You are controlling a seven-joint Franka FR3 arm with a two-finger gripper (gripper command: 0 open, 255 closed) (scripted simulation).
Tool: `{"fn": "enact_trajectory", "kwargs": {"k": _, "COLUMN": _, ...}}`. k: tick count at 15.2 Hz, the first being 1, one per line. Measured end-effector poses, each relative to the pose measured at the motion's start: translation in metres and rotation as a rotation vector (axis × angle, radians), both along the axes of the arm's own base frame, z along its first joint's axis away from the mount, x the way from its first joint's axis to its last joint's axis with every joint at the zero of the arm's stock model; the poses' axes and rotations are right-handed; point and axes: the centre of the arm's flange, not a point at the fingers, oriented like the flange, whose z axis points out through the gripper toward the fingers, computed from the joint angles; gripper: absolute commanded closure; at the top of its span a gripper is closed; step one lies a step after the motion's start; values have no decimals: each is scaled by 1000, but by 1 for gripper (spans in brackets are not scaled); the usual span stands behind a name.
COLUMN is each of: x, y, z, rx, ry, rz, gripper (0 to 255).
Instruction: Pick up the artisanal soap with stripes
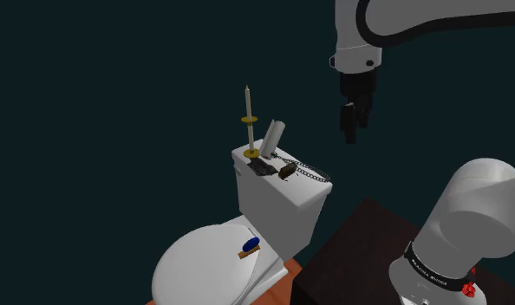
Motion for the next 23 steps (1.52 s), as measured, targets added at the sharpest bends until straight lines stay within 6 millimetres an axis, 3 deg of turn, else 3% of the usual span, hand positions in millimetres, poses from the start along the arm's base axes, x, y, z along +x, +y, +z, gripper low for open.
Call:
{"fn": "enact_trajectory", "kwargs": {"k": 3, "x": 5, "y": -6, "z": -13, "rx": -5, "ry": -11, "rz": 31, "gripper": 0}}
{"fn": "enact_trajectory", "kwargs": {"k": 11, "x": 41, "y": -34, "z": -89, "rx": -34, "ry": -86, "rz": 233, "gripper": 0}}
{"fn": "enact_trajectory", "kwargs": {"k": 23, "x": 125, "y": -62, "z": -203, "rx": -80, "ry": -205, "rz": 550, "gripper": 0}}
